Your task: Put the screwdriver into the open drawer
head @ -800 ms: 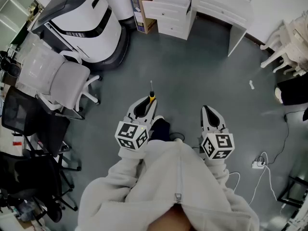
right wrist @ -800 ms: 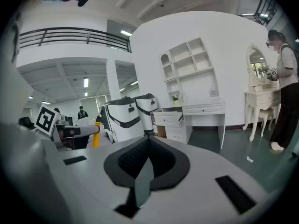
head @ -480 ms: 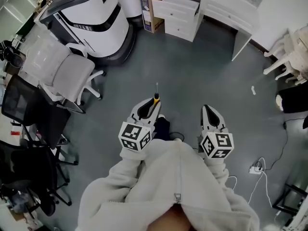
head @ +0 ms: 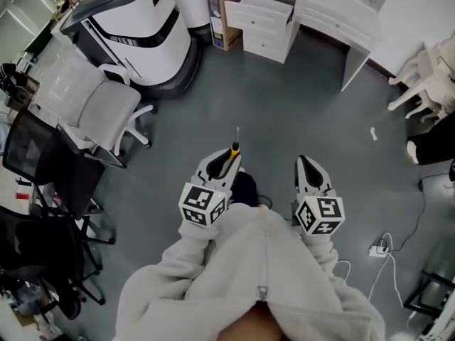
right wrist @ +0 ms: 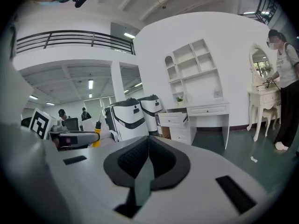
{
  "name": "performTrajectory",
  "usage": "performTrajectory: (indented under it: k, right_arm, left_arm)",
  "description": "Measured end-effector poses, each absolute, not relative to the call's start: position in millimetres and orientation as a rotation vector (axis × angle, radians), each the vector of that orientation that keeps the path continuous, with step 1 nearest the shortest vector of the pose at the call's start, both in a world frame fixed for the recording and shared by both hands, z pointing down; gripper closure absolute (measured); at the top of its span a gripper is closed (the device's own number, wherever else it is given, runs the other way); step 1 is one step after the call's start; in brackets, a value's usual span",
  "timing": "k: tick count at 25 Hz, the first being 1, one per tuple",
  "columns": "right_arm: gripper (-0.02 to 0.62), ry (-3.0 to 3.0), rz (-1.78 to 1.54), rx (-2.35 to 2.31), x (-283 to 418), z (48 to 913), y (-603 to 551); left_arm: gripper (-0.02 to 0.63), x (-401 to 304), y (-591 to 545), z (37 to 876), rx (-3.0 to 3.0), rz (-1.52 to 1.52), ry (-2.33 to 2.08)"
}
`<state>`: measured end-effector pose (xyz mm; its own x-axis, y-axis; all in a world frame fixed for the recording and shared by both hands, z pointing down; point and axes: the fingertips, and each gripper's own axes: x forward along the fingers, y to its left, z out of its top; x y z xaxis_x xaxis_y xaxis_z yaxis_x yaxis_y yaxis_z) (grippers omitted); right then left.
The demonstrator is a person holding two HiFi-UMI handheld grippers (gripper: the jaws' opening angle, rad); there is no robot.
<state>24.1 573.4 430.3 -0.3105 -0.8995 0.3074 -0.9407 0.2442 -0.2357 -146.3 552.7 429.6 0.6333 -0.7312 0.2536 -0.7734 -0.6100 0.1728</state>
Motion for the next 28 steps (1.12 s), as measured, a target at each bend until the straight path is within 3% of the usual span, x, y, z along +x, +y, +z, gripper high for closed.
performTrajectory:
  k: [11, 28]
  right_arm:
    - [0.563, -2.382, 0.614, 1.751, 16.4, 439.7, 535.5]
    - [0.563, -2.344, 0.640, 1.752, 35.0, 442.9, 386.3]
  left_arm:
    - [0.518, -150.3, 518.4, 439.4, 2.572, 0.257, -1.217]
    - [0.518, -150.4, 366.5, 438.1, 2.524, 0.224, -1.244]
